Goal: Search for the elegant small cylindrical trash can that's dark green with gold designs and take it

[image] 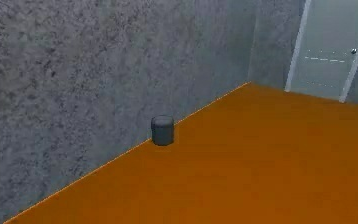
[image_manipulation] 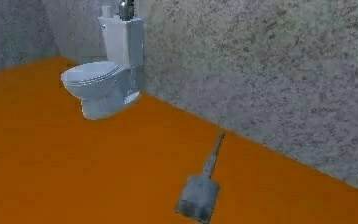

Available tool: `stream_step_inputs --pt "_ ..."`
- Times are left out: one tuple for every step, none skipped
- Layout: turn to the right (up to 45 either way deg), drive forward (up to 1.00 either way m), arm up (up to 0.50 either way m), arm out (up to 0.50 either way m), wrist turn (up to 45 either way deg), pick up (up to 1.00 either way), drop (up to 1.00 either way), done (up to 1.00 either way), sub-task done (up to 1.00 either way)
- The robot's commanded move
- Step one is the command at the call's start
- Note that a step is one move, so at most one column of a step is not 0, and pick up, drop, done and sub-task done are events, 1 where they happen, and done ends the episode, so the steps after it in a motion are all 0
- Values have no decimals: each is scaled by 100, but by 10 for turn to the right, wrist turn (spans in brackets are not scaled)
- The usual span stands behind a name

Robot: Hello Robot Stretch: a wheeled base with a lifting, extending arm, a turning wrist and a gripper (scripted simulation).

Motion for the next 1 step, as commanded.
stream_step_inputs --pt "0 100 0 0 0 0 0 0 0"
